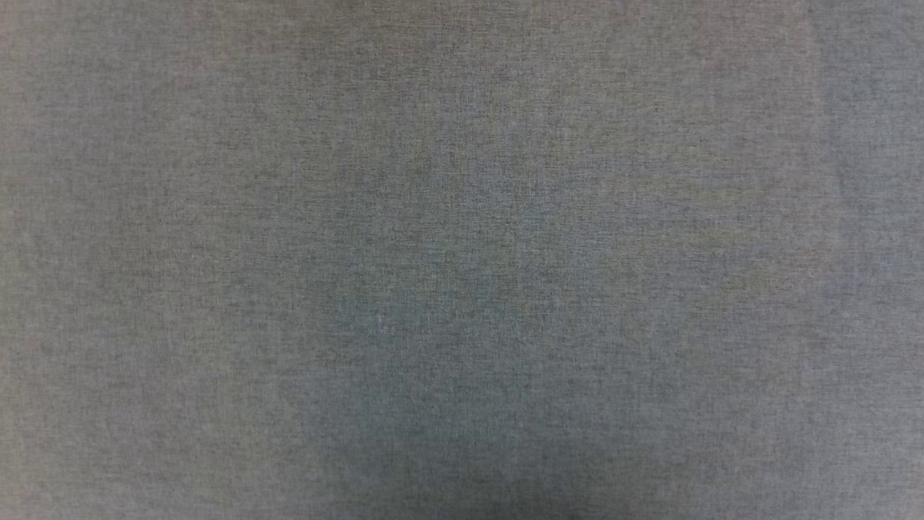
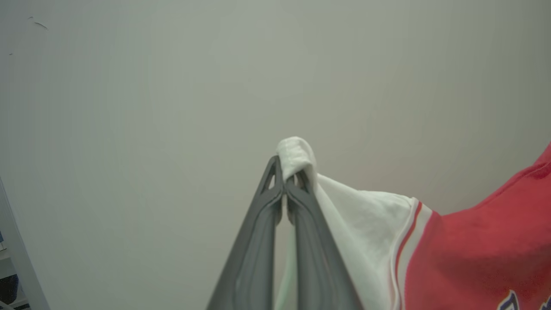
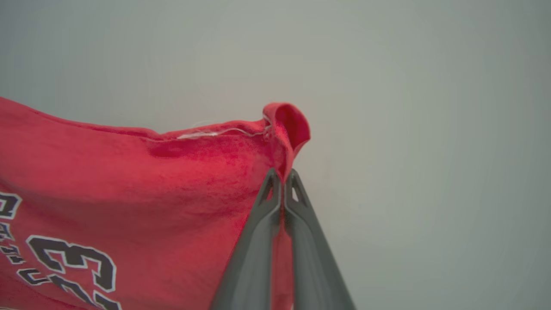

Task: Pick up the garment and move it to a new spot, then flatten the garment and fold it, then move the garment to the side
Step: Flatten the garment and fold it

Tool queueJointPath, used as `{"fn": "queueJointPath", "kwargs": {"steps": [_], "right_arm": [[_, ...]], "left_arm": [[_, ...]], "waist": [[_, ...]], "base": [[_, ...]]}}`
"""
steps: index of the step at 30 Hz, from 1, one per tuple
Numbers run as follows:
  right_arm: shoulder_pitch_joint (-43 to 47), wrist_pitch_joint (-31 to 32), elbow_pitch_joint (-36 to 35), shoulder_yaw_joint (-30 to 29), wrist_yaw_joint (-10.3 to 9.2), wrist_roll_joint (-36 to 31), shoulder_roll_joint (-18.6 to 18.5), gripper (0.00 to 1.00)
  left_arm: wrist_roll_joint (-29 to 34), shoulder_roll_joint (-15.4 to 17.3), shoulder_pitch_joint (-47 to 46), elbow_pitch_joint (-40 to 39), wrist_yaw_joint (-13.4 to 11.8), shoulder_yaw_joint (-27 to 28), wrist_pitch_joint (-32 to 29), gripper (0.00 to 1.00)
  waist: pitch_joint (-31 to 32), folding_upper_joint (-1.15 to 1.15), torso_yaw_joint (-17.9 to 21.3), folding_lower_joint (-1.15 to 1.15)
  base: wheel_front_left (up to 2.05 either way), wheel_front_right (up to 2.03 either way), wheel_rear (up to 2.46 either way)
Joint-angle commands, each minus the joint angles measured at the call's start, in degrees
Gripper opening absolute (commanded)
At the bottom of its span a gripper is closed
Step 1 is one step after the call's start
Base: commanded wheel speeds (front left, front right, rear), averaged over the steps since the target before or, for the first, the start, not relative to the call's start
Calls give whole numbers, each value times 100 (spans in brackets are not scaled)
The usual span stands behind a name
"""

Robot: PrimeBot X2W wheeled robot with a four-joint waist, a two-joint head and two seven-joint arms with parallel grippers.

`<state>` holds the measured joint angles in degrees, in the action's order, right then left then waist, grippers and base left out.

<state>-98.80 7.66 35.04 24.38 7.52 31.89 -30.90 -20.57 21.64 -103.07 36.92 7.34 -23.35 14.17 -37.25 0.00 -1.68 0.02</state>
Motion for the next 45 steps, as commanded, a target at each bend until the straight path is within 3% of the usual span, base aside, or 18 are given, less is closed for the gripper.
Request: {"fn": "queueJointPath", "kwargs": {"steps": [1,9,21,33,45], "right_arm": [[135,-113,88,85,-3,119,12,0],[1267,-498,181,752,-3,582,-16,0],[3576,-972,-357,1839,-3,1548,-479,0],[6174,-1145,-1108,2336,-3,2556,-1178,0],[8068,-1401,-1337,2348,-3,2874,-1306,0]], "left_arm": [[-59,55,204,17,14,-66,66,0],[-139,246,1709,-584,14,-17,81,0],[-83,336,5324,-1916,-112,351,82,0],[-335,319,8954,-2649,-472,271,78,0],[-619,327,10880,-2931,-734,-3,-110,0]], "waist": [[-4,0,6,-2],[191,0,-5,-2],[1178,0,10,-2],[2526,0,-25,-2],[3370,0,-184,-2]], "base": [[0,0,0],[0,0,0],[0,0,0],[0,0,0],[0,0,0]]}}
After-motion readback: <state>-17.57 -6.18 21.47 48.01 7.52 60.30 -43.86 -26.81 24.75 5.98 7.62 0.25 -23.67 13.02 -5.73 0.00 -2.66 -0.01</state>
